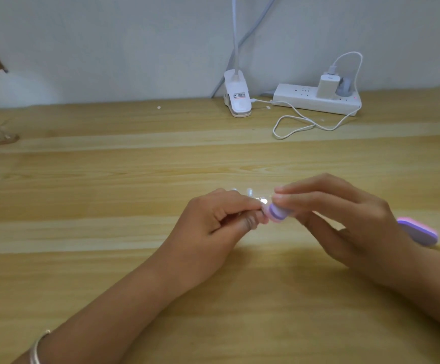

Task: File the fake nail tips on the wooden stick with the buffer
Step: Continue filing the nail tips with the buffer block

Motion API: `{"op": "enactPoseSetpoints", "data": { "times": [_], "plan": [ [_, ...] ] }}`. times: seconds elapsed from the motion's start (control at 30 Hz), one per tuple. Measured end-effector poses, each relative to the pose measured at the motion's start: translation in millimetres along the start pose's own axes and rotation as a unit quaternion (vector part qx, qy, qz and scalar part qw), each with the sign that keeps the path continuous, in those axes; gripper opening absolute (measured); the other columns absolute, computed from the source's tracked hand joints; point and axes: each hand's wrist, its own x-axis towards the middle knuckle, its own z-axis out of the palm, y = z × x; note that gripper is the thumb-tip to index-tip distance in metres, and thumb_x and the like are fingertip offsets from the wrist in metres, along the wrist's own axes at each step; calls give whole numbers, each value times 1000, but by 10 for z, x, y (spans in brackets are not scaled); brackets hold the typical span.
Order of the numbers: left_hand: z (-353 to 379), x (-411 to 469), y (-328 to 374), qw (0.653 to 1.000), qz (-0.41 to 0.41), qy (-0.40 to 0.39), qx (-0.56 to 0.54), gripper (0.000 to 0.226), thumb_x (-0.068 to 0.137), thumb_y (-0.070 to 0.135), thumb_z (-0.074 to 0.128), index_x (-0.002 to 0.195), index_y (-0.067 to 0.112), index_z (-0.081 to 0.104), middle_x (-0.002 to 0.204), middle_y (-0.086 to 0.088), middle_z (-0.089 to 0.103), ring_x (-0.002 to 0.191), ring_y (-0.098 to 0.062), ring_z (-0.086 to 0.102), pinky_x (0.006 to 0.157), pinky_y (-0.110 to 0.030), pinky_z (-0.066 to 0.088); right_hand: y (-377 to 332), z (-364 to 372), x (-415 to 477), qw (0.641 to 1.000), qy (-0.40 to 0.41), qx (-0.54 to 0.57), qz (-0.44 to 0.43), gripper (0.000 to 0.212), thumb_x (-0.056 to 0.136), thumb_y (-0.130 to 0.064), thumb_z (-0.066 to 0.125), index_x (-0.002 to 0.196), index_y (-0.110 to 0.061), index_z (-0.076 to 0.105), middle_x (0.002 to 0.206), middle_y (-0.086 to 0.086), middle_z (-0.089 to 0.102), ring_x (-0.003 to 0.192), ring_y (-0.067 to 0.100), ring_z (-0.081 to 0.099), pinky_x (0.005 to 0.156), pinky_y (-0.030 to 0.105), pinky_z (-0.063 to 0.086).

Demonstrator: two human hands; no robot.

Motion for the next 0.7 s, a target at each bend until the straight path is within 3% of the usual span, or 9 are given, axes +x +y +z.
{"op": "enactPoseSetpoints", "data": {
  "times": [0.1, 0.2, 0.27, 0.4, 0.5, 0.6, 0.7],
  "plan": [
    [-6, -2, 10, 1000, 7, -13, -17, 23, 89, 15, 59, 96, 29, 76, 76, -1, 67, 77, -20, 59, 74, -31, 46, -95, 90, -29, 999, -6, 5, -33, 26, 93, 8, 58, 114, -1, 71, 111, 8, 69, 107, 17, 67, 93, 27, 51],
    [-6, -2, 14, 999, 0, -9, -36, 17, 90, 14, 60, 94, 19, 76, 77, 2, 71, 76, -10, 62, 75, -23, 46, -43, 45, -17, 999, 3, -15, -28, 24, 93, 8, 59, 112, 1, 71, 111, 10, 68, 105, 20, 68, 92, 28, 52],
    [1, -1, 24, 998, -15, -4, -55, 15, 89, 14, 62, 89, 16, 76, 76, 2, 72, 75, -12, 65, 74, -29, 50, -15, 0, 6, 999, 30, -11, 3, 21, 91, 6, 61, 109, 1, 72, 108, 12, 68, 101, 21, 70, 88, 33, 55],
    [17, -22, 41, 994, -20, -23, -105, 21, 91, 9, 57, 102, 10, 76, 91, -2, 76, 86, -22, 70, 77, -37, 54, -142, 101, -18, 999, 13, 2, -35, 26, 90, 7, 61, 112, -3, 71, 110, 10, 67, 102, 16, 67, 91, 23, 50],
    [27, -18, 29, 994, -37, -11, -98, 17, 92, 13, 60, 93, 11, 77, 80, -4, 73, 80, -31, 66, 78, -49, 52, -56, 25, -4, 999, 30, -6, -12, 23, 91, 6, 62, 111, -3, 70, 107, 12, 68, 101, 16, 68, 88, 29, 54],
    [35, -10, 49, 993, -44, -19, -107, 20, 92, 14, 58, 96, 5, 76, 83, 0, 74, 79, -22, 67, 76, -37, 51, -96, 78, -16, 999, 34, 3, -22, 22, 93, 6, 62, 112, -4, 70, 106, 13, 68, 99, 19, 69, 87, 30, 54],
    [22, -10, 69, 990, -49, -33, -131, 23, 93, 13, 55, 98, 3, 75, 87, -5, 75, 78, -23, 66, 73, -33, 52, -112, 117, -46, 998, 19, -8, -54, 27, 89, 12, 63, 113, -1, 69, 105, 14, 68, 98, 23, 69, 86, 34, 54]
  ]
}}
